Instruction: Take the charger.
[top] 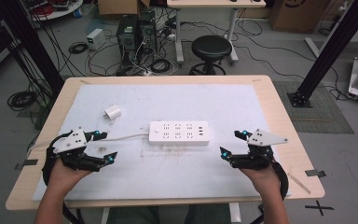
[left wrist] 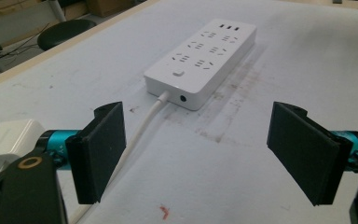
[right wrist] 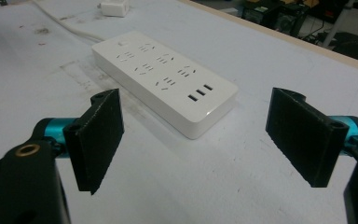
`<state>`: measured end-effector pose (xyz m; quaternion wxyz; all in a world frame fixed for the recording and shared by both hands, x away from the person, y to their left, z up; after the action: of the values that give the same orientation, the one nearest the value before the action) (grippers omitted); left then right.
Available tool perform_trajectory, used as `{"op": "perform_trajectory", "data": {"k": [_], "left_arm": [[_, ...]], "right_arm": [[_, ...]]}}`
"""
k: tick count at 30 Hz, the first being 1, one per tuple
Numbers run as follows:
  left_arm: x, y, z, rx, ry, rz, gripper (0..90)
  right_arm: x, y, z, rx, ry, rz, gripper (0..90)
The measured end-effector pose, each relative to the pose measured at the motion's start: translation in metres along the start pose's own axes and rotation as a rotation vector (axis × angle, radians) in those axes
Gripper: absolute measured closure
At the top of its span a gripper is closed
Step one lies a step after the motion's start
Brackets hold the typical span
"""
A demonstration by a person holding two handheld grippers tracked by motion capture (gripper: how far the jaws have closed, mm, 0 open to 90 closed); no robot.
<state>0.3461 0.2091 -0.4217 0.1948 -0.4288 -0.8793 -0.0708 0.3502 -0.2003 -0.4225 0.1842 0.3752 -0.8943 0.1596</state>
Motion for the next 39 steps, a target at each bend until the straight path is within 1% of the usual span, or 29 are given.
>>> {"op": "perform_trajectory", "data": {"k": [4,5,6,7,8,9,10,11,12,13,14,15,16,17,19,20,21,22,23,24,25,28,30,31,33,35,36,37,39], "left_arm": [[-0.003,0.011,-0.004,0.016,0.01,-0.019,19.4],[-0.006,0.02,-0.007,0.02,0.028,-0.039,19.4],[-0.006,0.02,-0.007,0.02,0.028,-0.039,19.4],[-0.01,0.029,-0.011,0.022,0.037,-0.051,19.4],[-0.01,0.029,-0.011,0.022,0.037,-0.051,19.4],[-0.015,0.041,-0.015,0.03,0.05,-0.061,19.4],[-0.015,0.041,-0.015,0.03,0.05,-0.061,19.4],[-0.021,0.054,-0.018,0.032,0.069,-0.085,19.4],[-0.021,0.054,-0.018,0.032,0.069,-0.085,19.4],[-0.025,0.06,-0.02,0.039,0.073,-0.084,19.4],[-0.028,0.067,-0.02,0.042,0.088,-0.094,19.4],[-0.036,0.079,-0.02,0.051,0.119,-0.116,19.5],[-0.036,0.079,-0.02,0.051,0.119,-0.116,19.4],[-0.039,0.085,-0.021,0.051,0.121,-0.12,19.4],[-0.047,0.098,-0.022,0.073,0.127,-0.141,19.7],[-0.054,0.11,-0.02,0.091,0.149,-0.157,19.7],[-0.054,0.11,-0.02,0.091,0.149,-0.157,19.6],[-0.058,0.116,-0.019,0.097,0.161,-0.165,19.6],[-0.064,0.126,-0.017,0.114,0.146,-0.168,19.7],[-0.064,0.126,-0.017,0.114,0.146,-0.168,19.6],[-0.067,0.131,-0.015,0.135,0.137,-0.171,19.6],[-0.075,0.147,-0.003,0.167,0.157,-0.193,19.6],[-0.08,0.159,0.006,0.167,0.213,-0.214,19.6],[-0.083,0.163,0.006,0.171,0.218,-0.215,19.7],[-0.086,0.171,0.004,0.155,0.2,-0.222,19.6],[-0.091,0.179,0.008,0.156,0.231,-0.206,19.6],[-0.093,0.181,0.008,0.154,0.235,-0.2,19.6],[-0.094,0.184,0.008,0.15,0.238,-0.201,19.7],[-0.099,0.187,0.009,0.15,0.213,-0.19,19.7]], "right_arm": [[0.001,-0.001,-0.002,-0.003,0.009,0.003,19.5],[0.001,-0.004,-0.003,-0.001,0.009,0.01,19.5],[0.001,-0.004,-0.003,-0.001,0.009,0.01,19.5],[0.001,-0.005,-0.001,-0.009,0.017,0.011,19.5],[0.001,-0.006,-0.001,-0.009,0.018,0.011,19.5],[0.001,-0.006,0.001,-0.012,0.024,0.011,19.5],[0.001,-0.006,0.001,-0.012,0.024,0.011,19.5],[-0.001,-0.007,0.002,-0.008,0.026,0.011,19.5],[-0.001,-0.007,0.002,-0.008,0.026,0.011,19.5],[-0.001,-0.007,0.002,-0.007,0.026,0.012,19.5],[-0.002,-0.008,0.003,-0.004,0.024,0.016,19.5],[-0.003,-0.008,0.003,-0.014,0.026,0.015,19.5],[-0.003,-0.008,0.003,-0.014,0.026,0.015,19.5],[-0.004,-0.008,0.003,-0.014,0.026,0.019,19.5],[-0.005,-0.008,0.004,-0.01,0.031,0.013,19.5],[-0.007,-0.008,0.004,-0.006,0.039,0.013,19.5],[-0.007,-0.008,0.004,-0.006,0.039,0.013,19.5],[-0.007,-0.008,0.005,-0.007,0.042,0.01,19.5],[-0.009,-0.006,0.005,-0.011,0.043,0.006,19.5],[-0.009,-0.006,0.005,-0.011,0.043,0.006,19.5],[-0.01,-0.006,0.006,-0.004,0.044,0.005,19.5],[-0.013,-0.005,0.007,-0.011,0.047,0.003,19.5],[-0.015,-0.005,0.007,-0.011,0.049,0.002,19.5],[-0.016,-0.005,0.006,-0.007,0.048,0.0,19.5],[-0.017,-0.003,0.006,-0.008,0.055,-0.003,19.5],[-0.018,-0.001,0.006,0.0,0.054,-0.006,19.5],[-0.019,-0.001,0.007,0.006,0.054,-0.009,19.5],[-0.02,0.0,0.007,0.0,0.061,-0.012,19.5],[-0.02,0.001,0.008,0.001,0.065,-0.009,19.5]]}}
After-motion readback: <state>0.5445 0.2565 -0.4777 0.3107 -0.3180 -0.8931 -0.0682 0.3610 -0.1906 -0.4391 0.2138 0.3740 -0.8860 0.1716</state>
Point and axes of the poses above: each handheld gripper's, and its own axes: x roughly backward along the jaws, z roughly out of its underside, y roughly to its left, the point moved 9 cm from there along -x, roughly forward along the jaws, and after that the axes turned 7 degrees about x, right-handed, at the moved point
